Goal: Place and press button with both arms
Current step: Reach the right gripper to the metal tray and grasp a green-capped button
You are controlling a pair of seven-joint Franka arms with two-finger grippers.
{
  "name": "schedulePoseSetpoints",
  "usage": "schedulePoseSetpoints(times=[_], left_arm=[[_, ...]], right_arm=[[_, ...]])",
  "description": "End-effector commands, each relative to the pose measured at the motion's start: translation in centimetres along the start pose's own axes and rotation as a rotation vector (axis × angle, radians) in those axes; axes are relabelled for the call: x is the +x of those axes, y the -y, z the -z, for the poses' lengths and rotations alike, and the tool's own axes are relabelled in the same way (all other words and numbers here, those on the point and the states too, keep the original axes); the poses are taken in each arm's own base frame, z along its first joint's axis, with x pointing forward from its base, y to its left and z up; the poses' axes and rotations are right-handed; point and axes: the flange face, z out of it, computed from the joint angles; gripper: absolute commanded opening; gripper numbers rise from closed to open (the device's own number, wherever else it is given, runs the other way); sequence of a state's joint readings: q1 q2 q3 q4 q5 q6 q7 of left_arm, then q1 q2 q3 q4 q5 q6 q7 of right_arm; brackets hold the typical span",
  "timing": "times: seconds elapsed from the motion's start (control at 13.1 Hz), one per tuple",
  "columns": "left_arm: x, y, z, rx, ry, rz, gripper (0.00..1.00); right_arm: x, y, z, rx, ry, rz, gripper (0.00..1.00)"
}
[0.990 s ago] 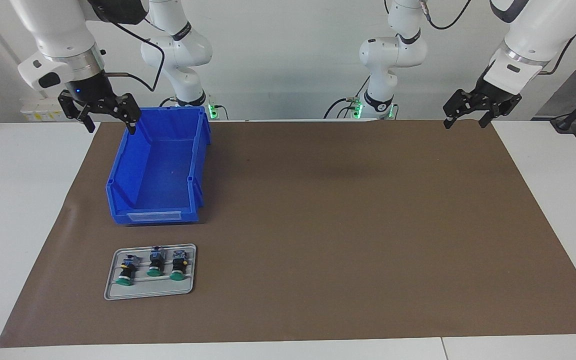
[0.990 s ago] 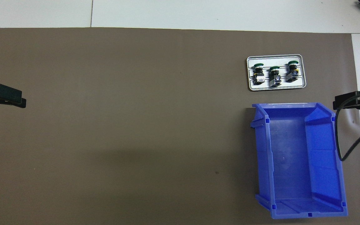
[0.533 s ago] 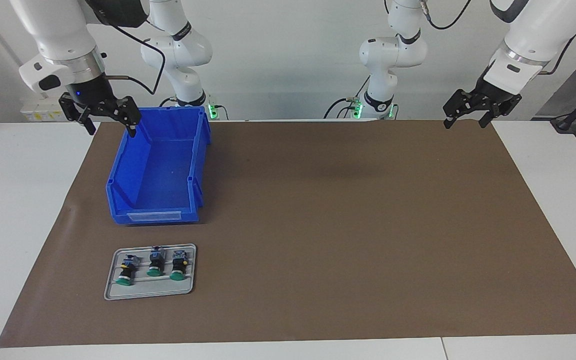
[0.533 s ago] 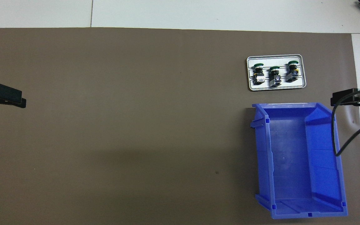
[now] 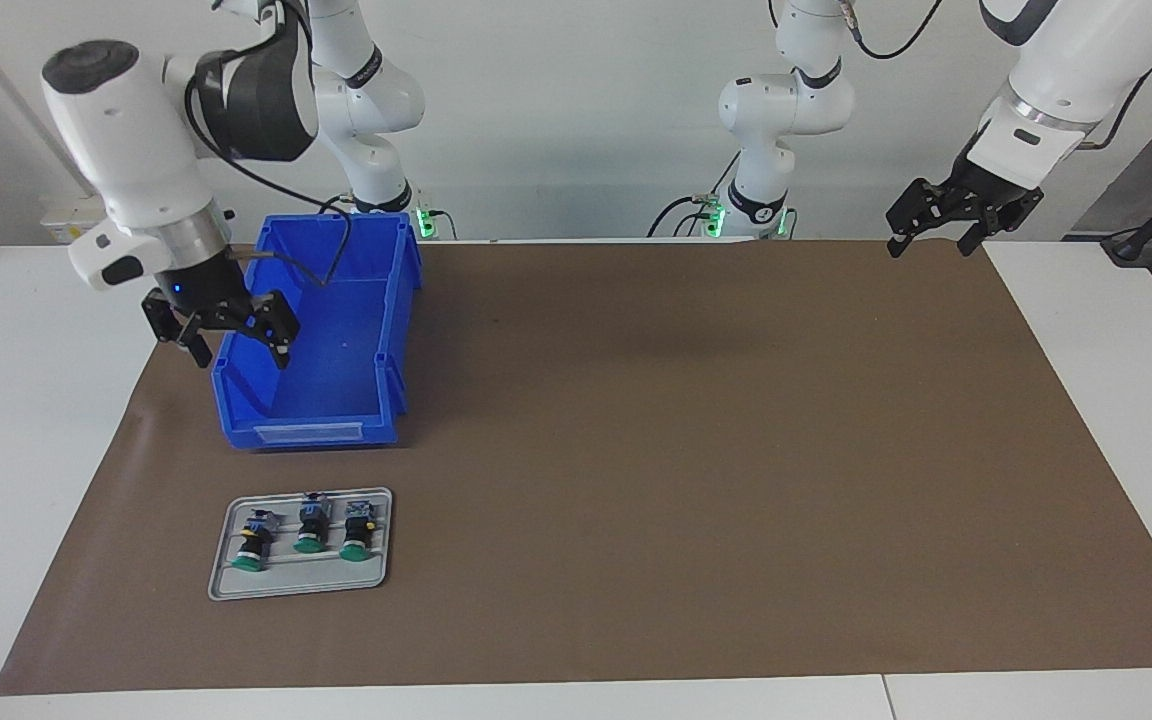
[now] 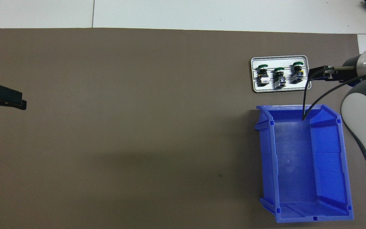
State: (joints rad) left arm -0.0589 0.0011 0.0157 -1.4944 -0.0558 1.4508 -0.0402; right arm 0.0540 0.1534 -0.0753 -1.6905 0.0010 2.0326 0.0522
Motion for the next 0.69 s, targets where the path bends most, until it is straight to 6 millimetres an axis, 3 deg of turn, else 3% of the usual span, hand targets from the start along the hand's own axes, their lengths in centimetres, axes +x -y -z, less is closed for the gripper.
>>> schedulePoseSetpoints(times=[0.0,0.23,0.46,0.61], left_arm=[[-0.6,0.2,0.0,0.017,0.005,0.01,1.0],[-0.6,0.2,0.0,0.017,0.005,0.011,1.0],[-0.6,0.2,0.0,0.017,0.005,0.011,1.0],[-0.6,0.2,0.0,0.017,0.005,0.01,1.0]], right_arm=[[3.4,-0.1,-6.7,0.008,-0.035,-0.018,1.0],[3.6,0.7,-13.2,0.005,-0.046,-0.009,1.0],[2.4,1.0,-16.3,0.003,-0.025,0.004,1.0],[1.6,0.6,-18.3,0.0,-0.048,0.044,0.93]])
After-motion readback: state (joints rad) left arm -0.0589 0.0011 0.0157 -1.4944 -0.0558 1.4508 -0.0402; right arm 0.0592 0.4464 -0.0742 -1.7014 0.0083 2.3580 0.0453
